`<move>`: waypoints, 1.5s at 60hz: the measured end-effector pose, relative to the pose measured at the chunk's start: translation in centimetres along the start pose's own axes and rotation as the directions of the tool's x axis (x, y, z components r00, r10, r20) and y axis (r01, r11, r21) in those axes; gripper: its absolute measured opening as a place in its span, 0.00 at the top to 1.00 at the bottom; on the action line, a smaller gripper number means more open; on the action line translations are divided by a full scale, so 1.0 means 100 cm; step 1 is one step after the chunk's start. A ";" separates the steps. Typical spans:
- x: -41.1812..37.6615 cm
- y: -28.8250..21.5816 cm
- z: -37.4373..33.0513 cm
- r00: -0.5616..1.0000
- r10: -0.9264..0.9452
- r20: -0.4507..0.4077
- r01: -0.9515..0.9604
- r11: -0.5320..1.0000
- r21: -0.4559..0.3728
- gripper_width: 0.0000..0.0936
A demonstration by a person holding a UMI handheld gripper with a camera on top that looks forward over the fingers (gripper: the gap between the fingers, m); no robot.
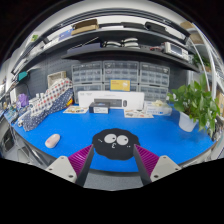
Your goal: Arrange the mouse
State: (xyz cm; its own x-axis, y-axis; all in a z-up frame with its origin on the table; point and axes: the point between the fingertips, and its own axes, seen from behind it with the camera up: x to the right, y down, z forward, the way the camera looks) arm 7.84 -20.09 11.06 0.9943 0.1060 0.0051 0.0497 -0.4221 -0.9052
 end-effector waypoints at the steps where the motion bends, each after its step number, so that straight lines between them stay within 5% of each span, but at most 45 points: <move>1: -0.001 0.003 0.000 1.000 0.002 -0.001 -0.002 1.000 -0.006 0.15; 16: -0.126 0.083 0.014 0.994 0.000 0.112 0.012 0.994 -0.108 0.15; 29: -0.246 0.100 0.041 0.973 -0.022 0.229 0.059 0.985 -0.159 0.14; 47: -0.304 0.080 0.118 0.985 -0.032 0.169 0.062 0.982 -0.177 0.15; 55: -0.309 0.069 0.146 0.992 -0.041 0.118 0.063 0.981 -0.183 0.23; 63: -0.308 0.063 0.161 0.997 -0.024 0.075 0.040 0.976 -0.213 0.47; 74: -0.304 0.065 0.160 0.998 -0.037 0.051 0.048 0.970 -0.237 0.62; 90: -0.306 0.062 0.162 0.996 -0.036 0.077 0.055 0.963 -0.264 0.64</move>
State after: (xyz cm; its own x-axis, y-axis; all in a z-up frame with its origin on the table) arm -23.79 -11.41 -1.62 0.9818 0.1897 0.0051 0.1273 -0.6386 -0.7590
